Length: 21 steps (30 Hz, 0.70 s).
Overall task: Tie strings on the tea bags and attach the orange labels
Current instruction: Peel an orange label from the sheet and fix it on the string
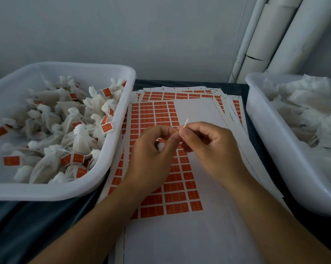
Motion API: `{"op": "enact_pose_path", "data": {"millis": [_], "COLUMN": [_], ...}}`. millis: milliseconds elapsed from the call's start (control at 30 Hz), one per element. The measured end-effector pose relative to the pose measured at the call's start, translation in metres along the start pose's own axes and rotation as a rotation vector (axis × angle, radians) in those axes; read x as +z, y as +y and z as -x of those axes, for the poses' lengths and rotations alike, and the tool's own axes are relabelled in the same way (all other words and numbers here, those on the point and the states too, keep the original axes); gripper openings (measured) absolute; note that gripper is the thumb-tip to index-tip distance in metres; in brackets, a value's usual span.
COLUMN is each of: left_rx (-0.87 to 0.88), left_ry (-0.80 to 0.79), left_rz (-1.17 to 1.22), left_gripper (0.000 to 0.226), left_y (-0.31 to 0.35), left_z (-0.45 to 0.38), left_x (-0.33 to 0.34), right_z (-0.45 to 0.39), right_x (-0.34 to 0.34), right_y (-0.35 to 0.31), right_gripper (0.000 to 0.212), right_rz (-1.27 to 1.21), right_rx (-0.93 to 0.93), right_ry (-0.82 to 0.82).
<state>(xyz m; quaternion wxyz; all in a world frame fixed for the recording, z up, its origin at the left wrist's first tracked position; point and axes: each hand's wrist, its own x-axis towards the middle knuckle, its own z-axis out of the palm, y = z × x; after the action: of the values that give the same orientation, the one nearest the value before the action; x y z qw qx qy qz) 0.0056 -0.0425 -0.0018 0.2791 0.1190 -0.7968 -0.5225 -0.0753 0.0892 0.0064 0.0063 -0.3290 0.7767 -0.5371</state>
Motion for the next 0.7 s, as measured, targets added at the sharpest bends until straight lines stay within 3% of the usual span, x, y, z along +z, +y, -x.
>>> {"op": "enact_pose_path", "data": {"millis": [133, 267, 400, 533, 700], "left_rx": [-0.043, -0.01, 0.006, -0.007, -0.142], "left_ry": [-0.032, -0.063, -0.068, -0.039, -0.111], "left_rz": [0.01, -0.108, -0.122, -0.063, 0.078], "left_gripper": [0.004, 0.032, 0.038, 0.041, 0.064], "left_y": [0.0, -0.001, -0.003, -0.003, -0.004], "left_z": [0.0, 0.004, 0.005, 0.005, 0.002], "left_x": [0.001, 0.003, 0.004, 0.002, -0.003], "right_z": [0.001, 0.003, 0.005, 0.0, -0.015], "right_x": [0.0, -0.002, -0.001, 0.0, 0.001], "right_y": [0.0, -0.001, -0.005, -0.017, -0.046], "right_gripper": [0.017, 0.013, 0.016, 0.018, 0.017], "right_rz": [0.026, 0.063, 0.086, 0.04, 0.026], "right_rx": [-0.048, -0.075, -0.132, -0.133, -0.26], "right_ry": [0.069, 0.13, 0.166, 0.161, 0.167]}}
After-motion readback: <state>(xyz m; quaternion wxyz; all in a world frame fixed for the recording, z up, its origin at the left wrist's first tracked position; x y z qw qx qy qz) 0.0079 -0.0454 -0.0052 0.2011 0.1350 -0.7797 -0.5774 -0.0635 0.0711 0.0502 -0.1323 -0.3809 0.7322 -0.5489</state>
